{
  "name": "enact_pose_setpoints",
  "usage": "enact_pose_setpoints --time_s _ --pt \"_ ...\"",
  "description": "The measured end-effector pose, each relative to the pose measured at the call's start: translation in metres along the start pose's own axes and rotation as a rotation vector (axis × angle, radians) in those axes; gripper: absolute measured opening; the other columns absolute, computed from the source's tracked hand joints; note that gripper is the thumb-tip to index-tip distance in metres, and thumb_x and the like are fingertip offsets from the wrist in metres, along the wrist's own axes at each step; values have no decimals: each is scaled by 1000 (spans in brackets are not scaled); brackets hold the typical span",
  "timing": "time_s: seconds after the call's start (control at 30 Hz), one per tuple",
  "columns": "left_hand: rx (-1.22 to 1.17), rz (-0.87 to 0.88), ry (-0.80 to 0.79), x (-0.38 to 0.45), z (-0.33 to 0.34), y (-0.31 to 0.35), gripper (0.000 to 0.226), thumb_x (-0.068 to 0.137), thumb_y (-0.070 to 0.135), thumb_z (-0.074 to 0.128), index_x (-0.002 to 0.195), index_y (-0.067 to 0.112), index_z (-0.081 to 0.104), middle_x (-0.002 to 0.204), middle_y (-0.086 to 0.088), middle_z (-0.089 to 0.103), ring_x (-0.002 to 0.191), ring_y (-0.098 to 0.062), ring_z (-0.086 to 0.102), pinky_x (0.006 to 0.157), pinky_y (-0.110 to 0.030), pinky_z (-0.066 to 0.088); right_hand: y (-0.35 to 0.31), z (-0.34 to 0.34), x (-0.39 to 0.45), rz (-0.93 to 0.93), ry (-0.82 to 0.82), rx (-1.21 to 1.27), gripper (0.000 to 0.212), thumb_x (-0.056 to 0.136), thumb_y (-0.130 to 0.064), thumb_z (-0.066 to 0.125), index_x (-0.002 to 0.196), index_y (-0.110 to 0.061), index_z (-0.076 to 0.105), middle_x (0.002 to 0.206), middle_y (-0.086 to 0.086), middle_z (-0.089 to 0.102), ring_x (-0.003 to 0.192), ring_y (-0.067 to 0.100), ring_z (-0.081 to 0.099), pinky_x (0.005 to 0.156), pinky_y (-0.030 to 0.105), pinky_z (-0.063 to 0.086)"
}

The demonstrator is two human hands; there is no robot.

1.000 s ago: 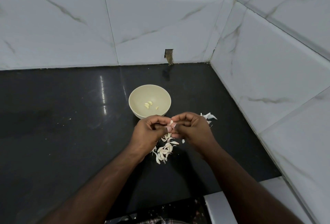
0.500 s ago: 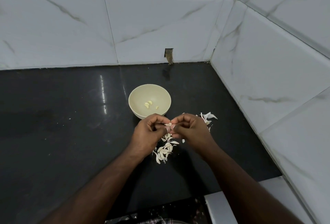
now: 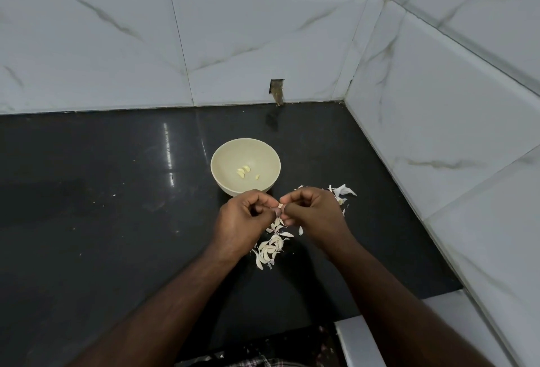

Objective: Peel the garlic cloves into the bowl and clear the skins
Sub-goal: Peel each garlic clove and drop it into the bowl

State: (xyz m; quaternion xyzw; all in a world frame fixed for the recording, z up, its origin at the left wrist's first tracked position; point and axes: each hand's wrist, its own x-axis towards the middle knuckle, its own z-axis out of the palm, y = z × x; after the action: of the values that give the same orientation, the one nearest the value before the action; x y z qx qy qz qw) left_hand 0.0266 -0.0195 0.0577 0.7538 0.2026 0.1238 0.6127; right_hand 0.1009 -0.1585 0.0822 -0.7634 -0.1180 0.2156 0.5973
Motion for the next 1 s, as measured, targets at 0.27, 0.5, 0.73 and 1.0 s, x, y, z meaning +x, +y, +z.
enact_pose_setpoints --time_s 0.27,0.5,0.73,1.0 --pt "-17 -28 21 0 -1 1 19 77 10 83 76 28 75 74 4 74 73 -16 71 76 -41 61 6 3 2 -139 61 -243 13 73 -14 75 77 -24 68 72 -1 70 63 9 62 65 33 54" --pt "21 -39 2 0 -3 3 18 78 11 83 77 28 77 74 6 75 72 -9 71 67 -22 56 5 1 2 -211 29 -459 17 78 -11 73 81 -27 66 74 -9 69 66 5 64 65 22 52" --pt "19 -46 1 0 -6 4 18 78 11 84 78 29 78 74 8 75 72 -4 70 74 -22 57 6 -3 2 -240 -5 -459 14 82 -9 72 84 -22 69 74 -10 70 66 0 64 64 15 50" --pt "-53 -103 -22 0 -3 2 17 79 6 80 80 23 79 75 -2 76 70 -14 71 71 -31 59 10 5 -3 -370 26 -592 13 80 -10 69 86 -21 63 72 -6 62 68 11 57 65 35 49"
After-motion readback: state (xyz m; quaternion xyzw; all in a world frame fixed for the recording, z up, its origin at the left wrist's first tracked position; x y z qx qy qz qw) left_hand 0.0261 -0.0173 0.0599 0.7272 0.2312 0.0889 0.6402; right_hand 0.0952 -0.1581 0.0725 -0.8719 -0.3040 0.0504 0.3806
